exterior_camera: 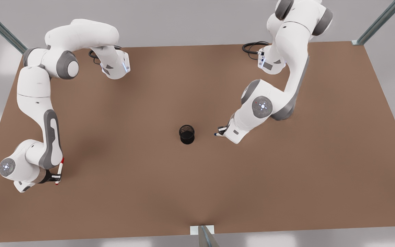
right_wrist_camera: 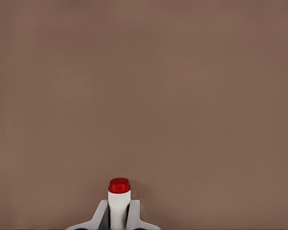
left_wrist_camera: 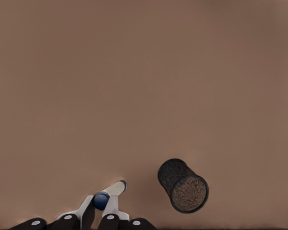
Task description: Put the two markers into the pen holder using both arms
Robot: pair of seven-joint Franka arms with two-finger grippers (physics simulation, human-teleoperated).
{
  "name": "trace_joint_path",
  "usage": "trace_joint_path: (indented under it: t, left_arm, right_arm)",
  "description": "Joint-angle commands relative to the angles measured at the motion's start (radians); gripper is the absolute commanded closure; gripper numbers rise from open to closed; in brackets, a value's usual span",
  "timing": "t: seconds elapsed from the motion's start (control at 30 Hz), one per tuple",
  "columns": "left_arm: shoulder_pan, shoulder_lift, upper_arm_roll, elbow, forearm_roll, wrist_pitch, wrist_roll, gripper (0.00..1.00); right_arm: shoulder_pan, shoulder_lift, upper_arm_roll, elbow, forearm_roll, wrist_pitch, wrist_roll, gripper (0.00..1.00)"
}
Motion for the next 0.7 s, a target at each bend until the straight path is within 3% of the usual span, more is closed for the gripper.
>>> trace_joint_path:
  t: [0.0,0.13,0.23,0.53,0.57,0.6,0.67]
  left_arm:
    - [-0.048,0.012,0.000,0.012,-0.063,0.050,-0.736,0.79]
    - [-0.110,0.040,0.001,0.012,-0.063,0.087,-0.782,0.79]
    - [-0.137,0.089,0.003,0.052,-0.062,0.151,-0.819,0.79]
    - [-0.223,0.146,0.006,0.044,0.033,0.171,-0.819,0.79]
    - [-0.223,0.147,0.006,0.043,0.049,0.170,-0.815,0.52]
    - [-0.237,0.153,0.006,0.041,0.082,0.170,-0.817,0.00]
    - [-0.236,0.153,0.006,0.035,0.084,0.164,-0.812,0.00]
  right_arm:
    - [0.006,-0.056,0.026,0.006,-0.009,-0.073,-0.019,0.76]
    - [0.016,-0.179,0.129,0.009,-0.015,-0.119,-0.014,0.76]
    - [0.080,-0.245,0.144,0.001,-0.012,-0.127,-0.014,0.76]
    - [0.183,-0.307,0.342,0.000,-0.015,-0.194,0.336,0.79]
    - [0.192,-0.307,0.356,0.003,-0.017,-0.186,0.343,0.79]
    - [0.213,-0.307,0.359,0.004,-0.018,-0.176,0.383,0.79]
    - [0.275,-0.315,0.362,0.011,-0.017,-0.168,0.483,0.79]
